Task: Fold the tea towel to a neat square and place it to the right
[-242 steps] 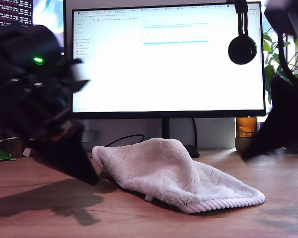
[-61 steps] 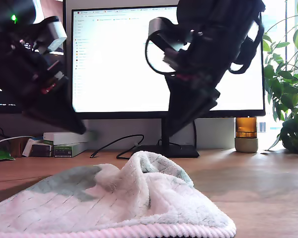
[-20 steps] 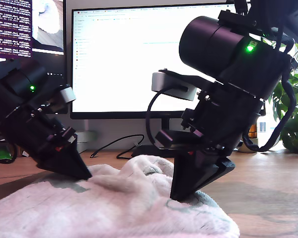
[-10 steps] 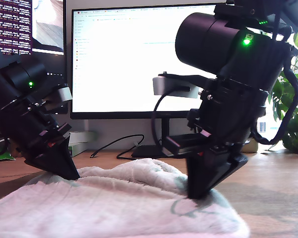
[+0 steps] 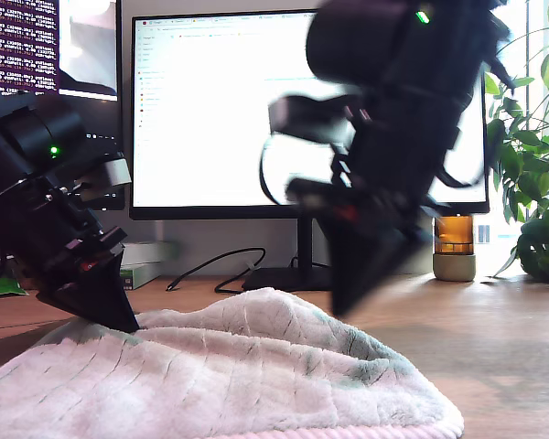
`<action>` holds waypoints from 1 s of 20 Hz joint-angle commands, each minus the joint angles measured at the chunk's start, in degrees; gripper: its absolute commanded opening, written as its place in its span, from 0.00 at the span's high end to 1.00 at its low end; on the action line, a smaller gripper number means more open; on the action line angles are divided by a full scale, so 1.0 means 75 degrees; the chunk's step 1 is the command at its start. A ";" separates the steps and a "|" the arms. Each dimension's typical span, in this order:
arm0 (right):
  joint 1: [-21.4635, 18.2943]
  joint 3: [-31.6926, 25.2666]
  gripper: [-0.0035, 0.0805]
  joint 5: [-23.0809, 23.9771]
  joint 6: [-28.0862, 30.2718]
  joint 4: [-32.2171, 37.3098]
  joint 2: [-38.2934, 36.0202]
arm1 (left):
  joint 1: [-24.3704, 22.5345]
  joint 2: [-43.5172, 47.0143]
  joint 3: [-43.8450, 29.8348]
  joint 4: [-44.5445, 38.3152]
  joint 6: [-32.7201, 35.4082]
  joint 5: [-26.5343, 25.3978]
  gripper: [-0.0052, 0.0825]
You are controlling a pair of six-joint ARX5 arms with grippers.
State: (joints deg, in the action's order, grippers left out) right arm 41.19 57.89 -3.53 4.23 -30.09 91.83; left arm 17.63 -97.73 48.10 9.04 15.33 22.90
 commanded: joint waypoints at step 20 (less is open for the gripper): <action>-0.1769 -0.0003 0.97 -0.1868 0.0842 0.1352 0.0440 | 0.1903 0.1119 -0.0341 0.0886 0.0906 0.2218 0.96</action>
State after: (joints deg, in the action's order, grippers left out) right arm 28.01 58.17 -16.93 10.41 -20.36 93.17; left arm 31.81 -88.58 46.48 15.70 21.65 40.07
